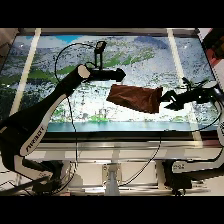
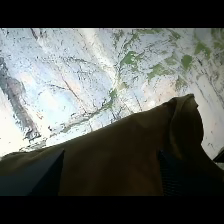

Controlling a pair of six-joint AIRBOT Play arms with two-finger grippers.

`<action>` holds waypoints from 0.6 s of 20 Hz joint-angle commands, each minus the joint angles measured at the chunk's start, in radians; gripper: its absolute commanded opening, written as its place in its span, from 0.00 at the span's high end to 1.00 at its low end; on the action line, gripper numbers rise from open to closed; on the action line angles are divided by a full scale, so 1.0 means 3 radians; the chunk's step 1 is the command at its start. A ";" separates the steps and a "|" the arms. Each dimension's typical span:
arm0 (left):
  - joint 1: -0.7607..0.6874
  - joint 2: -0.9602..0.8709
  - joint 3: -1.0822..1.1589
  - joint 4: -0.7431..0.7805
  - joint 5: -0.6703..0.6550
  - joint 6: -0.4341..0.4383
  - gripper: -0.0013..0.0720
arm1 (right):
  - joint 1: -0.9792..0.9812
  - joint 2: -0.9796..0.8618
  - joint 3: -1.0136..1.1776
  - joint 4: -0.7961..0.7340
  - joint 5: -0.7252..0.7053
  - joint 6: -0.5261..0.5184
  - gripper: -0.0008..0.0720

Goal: Fold the clothes and pants, and hang the long-sleeved shirts on hangers.

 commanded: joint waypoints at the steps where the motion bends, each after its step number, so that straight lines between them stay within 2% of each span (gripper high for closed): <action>1: 0.0018 -0.0017 0.0001 -0.0001 -0.0056 -0.0001 0.10 | 0.0472 -0.0008 -0.0172 0.0106 -0.0664 0.0009 0.03; 4: 0.0017 -0.0017 0.0001 -0.0001 -0.0067 -0.0001 0.10 | 0.0684 -0.0010 -0.0172 -0.0022 -0.1162 0.0434 0.04; 6: 0.0018 -0.0017 0.0001 0.0000 -0.0116 0.0000 0.10 | 0.0651 -0.0010 -0.0172 -0.0140 -0.1294 0.0815 0.04; 9: 0.0018 -0.0017 0.0001 0.0000 -0.0158 0.0000 0.10 | 0.0520 -0.0010 -0.0172 -0.0289 -0.1095 0.1049 0.04; 12: 0.0018 -0.0017 0.0001 0.0000 -0.0159 0.0000 0.10 | 0.0371 -0.0010 -0.0172 -0.0275 -0.0893 0.1061 0.04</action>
